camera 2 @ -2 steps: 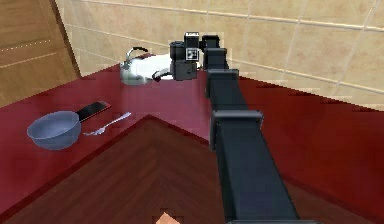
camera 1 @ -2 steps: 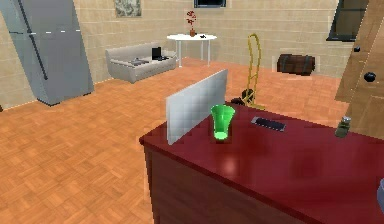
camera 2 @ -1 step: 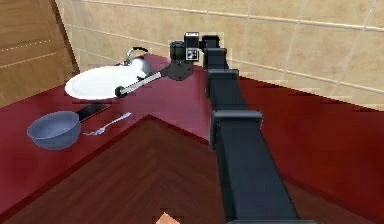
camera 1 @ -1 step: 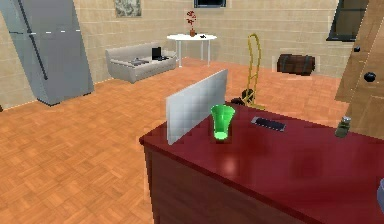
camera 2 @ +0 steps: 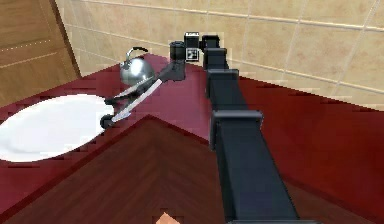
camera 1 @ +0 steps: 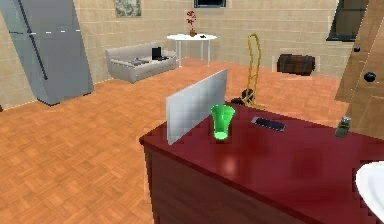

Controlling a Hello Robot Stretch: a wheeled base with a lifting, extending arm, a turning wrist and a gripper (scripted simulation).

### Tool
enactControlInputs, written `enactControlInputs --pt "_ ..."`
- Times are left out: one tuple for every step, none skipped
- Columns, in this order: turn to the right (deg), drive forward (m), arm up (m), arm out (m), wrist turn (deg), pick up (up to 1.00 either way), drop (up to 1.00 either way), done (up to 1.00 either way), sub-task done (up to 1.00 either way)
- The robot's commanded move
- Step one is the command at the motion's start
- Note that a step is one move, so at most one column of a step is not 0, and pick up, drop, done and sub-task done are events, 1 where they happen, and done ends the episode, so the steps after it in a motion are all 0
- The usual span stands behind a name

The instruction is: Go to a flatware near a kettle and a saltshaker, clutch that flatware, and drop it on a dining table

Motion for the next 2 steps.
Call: enactControlInputs --pt "0.0 0.0 0.0 0.0 -24.0 0.0 0.0 0.0 0.0" --pt "0.0 0.0 0.0 -0.4 0.0 0.0 0.0 0.0 0.0"
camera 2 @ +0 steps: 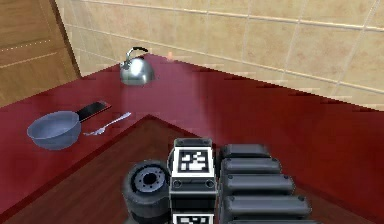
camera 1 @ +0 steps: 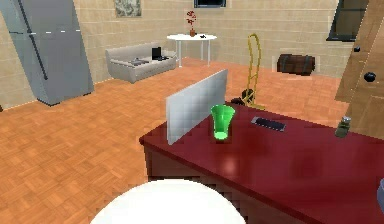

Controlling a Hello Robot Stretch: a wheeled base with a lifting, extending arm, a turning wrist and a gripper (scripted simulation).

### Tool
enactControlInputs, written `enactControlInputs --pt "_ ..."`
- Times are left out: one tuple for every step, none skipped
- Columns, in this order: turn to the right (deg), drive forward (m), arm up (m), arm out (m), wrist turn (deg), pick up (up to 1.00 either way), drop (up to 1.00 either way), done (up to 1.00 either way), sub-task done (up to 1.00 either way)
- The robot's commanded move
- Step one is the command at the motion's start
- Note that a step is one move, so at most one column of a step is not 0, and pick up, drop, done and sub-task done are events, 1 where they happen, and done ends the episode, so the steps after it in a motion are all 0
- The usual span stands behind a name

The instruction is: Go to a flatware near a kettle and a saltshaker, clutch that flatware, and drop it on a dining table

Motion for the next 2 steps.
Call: enactControlInputs --pt "-45.0 0.0 0.0 0.0 0.0 0.0 0.0 0.0 0.0" --pt "-39.0 0.0 0.0 0.0 0.0 0.0 0.0 0.0 0.0"
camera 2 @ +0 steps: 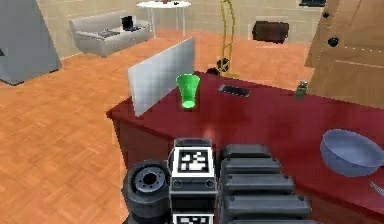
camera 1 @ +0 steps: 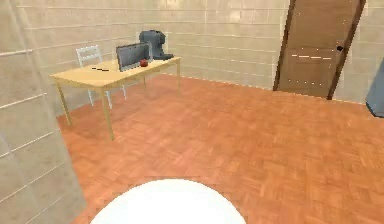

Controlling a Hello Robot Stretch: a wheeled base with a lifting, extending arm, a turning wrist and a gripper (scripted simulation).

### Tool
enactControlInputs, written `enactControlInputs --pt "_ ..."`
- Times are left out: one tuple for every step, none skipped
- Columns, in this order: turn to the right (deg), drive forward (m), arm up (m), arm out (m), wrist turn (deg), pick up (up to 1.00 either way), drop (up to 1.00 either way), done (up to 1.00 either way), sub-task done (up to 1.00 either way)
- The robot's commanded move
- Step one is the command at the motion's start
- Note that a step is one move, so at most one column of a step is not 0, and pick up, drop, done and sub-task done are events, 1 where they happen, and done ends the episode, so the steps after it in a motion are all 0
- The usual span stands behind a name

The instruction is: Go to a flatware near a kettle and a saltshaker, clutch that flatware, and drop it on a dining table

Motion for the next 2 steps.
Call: enactControlInputs --pt "0.0 1.0 0.0 0.0 0.0 0.0 0.0 0.0 0.0" --pt "-3.0 0.0 0.0 0.0 0.0 0.0 0.0 0.0 0.0"
